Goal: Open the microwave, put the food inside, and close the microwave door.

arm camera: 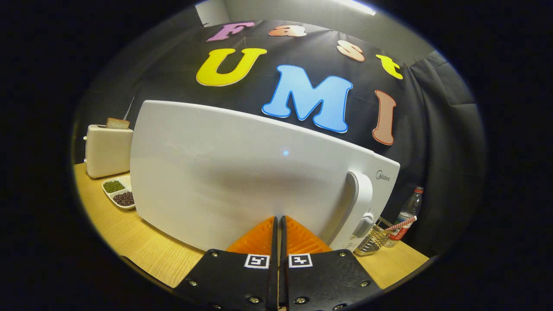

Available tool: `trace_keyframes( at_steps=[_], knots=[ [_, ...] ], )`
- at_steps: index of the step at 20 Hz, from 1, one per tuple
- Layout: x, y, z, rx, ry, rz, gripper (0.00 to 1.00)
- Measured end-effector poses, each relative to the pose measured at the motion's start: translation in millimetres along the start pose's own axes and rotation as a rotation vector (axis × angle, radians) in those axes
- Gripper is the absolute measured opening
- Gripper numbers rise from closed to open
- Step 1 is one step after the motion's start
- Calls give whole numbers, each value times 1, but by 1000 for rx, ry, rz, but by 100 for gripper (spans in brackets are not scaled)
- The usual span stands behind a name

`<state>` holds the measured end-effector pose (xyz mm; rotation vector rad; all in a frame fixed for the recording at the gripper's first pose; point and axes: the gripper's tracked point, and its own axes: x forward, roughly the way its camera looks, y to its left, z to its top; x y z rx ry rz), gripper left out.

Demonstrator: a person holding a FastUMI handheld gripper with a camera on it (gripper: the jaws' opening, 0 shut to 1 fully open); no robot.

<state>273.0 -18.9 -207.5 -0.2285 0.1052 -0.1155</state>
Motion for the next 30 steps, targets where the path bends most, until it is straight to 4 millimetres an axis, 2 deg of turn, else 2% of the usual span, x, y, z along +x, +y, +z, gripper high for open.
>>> trace_keyframes(
  at_steps=[1, 2, 6, 8, 11, 14, 18, 20, 22, 24, 30],
  knots=[
    [1, -1, -7, 30, 42, 2, 2],
    [-2, 1, 0, 42, 21, -14, 4],
    [-2, 5, -5, 43, 53, 1, 3],
    [-12, 13, -2, 75, 69, 41, 3],
    [-39, 13, 16, 63, 24, 52, 2],
    [-76, 22, 37, 131, -9, 88, 2],
    [-131, 29, 45, 217, -10, 146, 2],
    [-160, 26, 51, 285, -28, 169, 2],
    [-180, 19, 45, 298, -21, 176, 2],
    [-193, 14, 48, 311, -4, 203, 2],
    [-236, -15, 90, 267, -80, 219, 2]
  ],
)
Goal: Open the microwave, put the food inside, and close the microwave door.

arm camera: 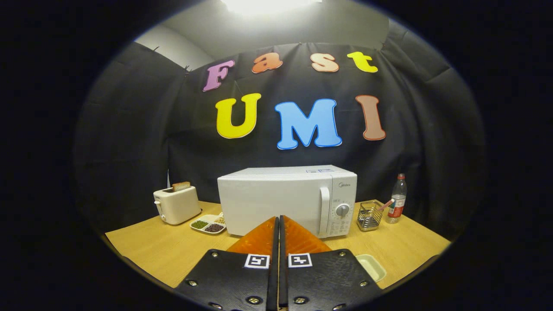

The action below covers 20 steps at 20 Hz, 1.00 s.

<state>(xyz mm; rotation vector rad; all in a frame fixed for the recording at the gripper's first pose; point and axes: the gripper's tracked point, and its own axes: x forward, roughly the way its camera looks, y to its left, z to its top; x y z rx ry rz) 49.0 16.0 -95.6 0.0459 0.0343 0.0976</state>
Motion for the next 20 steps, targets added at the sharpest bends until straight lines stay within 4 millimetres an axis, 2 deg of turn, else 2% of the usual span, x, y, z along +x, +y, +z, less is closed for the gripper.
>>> trace_keyframes(
  at_steps=[4, 9, 14, 20],
  knots=[
    [-33, -14, 39, -23, -84, -24, 2],
    [-72, -32, 67, -13, -121, -71, 2],
    [-100, -34, 81, -41, -141, -75, 1],
    [-103, -30, 74, -52, -113, -79, 2]
  ],
)
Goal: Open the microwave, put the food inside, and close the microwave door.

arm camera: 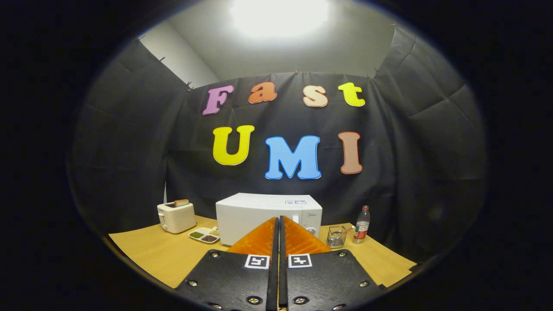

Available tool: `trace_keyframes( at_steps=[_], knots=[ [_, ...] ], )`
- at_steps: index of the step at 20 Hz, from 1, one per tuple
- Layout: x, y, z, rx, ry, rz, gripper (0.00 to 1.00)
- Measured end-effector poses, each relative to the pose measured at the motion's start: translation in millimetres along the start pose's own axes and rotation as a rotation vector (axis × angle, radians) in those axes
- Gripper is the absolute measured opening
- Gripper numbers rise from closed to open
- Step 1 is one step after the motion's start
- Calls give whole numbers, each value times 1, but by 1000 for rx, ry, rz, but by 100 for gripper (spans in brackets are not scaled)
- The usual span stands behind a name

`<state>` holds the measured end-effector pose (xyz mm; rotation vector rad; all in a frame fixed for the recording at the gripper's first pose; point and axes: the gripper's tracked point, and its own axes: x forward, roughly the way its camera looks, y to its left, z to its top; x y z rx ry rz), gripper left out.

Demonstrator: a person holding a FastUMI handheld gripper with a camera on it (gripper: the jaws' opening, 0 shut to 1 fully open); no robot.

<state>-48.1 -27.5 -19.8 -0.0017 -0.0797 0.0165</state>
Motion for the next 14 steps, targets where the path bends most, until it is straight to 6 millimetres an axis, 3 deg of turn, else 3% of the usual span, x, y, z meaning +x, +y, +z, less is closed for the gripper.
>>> trace_keyframes(
  at_steps=[1, 3, 4, 6, 14],
  knots=[
    [-1, 1, 3, 0, -6, -2, 2],
    [-3, 3, 12, 7, -36, -15, 36],
    [-5, 7, 15, 6, -49, -12, 68],
    [-8, 16, 18, 1, -63, 6, 99],
    [-12, 6, 24, -15, -90, -49, 99]
  ],
)
